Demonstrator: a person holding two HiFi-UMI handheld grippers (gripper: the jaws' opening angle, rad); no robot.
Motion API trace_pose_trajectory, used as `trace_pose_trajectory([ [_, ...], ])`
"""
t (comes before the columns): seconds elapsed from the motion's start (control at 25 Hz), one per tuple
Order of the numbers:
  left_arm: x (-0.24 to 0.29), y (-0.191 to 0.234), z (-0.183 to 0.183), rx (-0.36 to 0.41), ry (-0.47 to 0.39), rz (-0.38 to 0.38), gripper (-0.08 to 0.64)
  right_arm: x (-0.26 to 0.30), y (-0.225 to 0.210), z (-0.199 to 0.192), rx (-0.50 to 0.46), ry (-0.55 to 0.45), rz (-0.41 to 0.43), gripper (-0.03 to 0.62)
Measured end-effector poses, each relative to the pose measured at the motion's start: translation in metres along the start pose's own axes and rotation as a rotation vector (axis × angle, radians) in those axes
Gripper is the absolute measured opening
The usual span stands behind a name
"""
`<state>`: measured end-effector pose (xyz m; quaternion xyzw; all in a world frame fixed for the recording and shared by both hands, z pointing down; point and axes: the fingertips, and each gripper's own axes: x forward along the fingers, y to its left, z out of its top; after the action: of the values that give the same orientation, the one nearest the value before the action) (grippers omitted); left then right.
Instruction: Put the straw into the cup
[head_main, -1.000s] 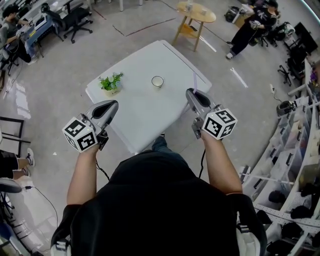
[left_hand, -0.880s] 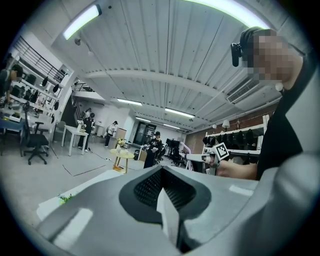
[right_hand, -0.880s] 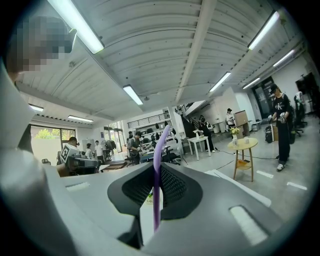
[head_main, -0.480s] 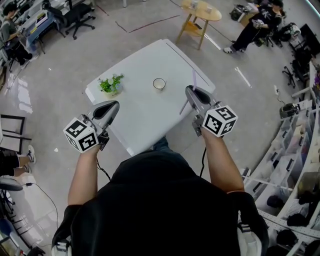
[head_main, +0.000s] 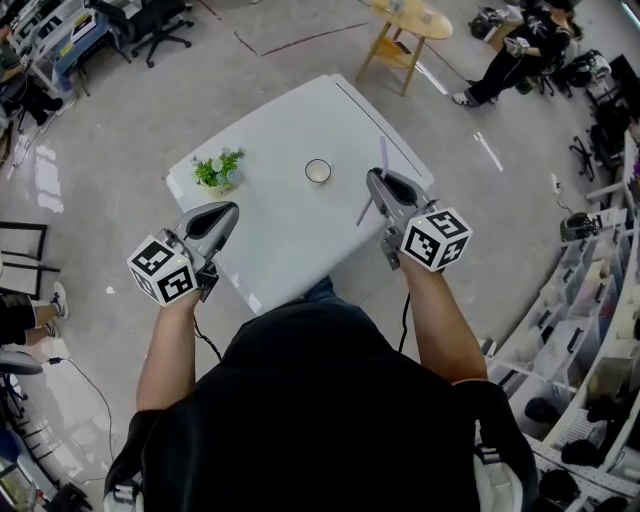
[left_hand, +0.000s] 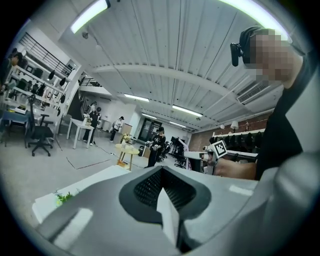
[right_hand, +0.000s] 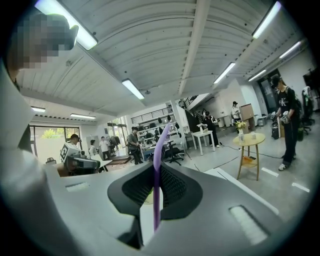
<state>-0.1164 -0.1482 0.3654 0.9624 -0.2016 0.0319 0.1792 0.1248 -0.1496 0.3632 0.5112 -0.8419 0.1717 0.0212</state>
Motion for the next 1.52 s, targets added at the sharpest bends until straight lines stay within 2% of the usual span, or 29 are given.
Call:
trace_pose_trajectory([
  [1.52, 0.057, 0.084, -0.034, -0.116, 0.090, 0.099, 0.000, 0.122, -0.084, -0.041, 0.078, 0.123, 0.051, 0.054],
])
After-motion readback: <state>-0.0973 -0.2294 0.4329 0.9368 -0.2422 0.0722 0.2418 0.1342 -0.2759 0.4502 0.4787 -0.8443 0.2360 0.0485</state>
